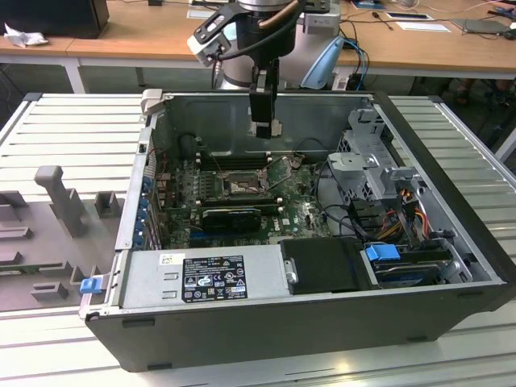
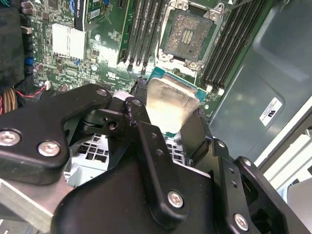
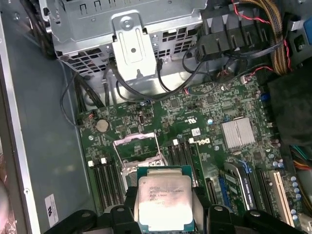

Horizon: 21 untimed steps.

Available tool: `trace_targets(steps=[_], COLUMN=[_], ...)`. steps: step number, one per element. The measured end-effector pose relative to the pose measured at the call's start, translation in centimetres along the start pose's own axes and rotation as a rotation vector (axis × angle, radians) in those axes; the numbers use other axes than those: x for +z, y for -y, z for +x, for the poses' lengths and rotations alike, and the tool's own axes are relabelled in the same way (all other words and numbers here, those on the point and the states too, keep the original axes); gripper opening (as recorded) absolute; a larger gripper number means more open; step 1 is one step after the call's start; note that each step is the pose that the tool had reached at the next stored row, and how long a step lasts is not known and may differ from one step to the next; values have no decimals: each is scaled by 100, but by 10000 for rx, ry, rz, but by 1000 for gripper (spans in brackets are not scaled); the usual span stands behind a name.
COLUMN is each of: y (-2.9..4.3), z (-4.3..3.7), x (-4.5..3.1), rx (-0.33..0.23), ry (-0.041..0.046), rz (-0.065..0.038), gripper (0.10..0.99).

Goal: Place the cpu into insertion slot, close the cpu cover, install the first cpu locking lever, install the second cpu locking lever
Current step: 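Place the cpu into insertion slot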

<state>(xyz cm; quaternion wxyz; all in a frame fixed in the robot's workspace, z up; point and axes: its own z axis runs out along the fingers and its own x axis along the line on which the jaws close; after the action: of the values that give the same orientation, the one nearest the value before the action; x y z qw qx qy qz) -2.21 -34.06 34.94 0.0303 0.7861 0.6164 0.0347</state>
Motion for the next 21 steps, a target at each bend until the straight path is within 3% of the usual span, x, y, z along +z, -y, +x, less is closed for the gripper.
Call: trace_targets(steps=[21], y=[25], z=[-6], x=[48], rx=[-402], ry=[-37], rz=[7], gripper=[529])
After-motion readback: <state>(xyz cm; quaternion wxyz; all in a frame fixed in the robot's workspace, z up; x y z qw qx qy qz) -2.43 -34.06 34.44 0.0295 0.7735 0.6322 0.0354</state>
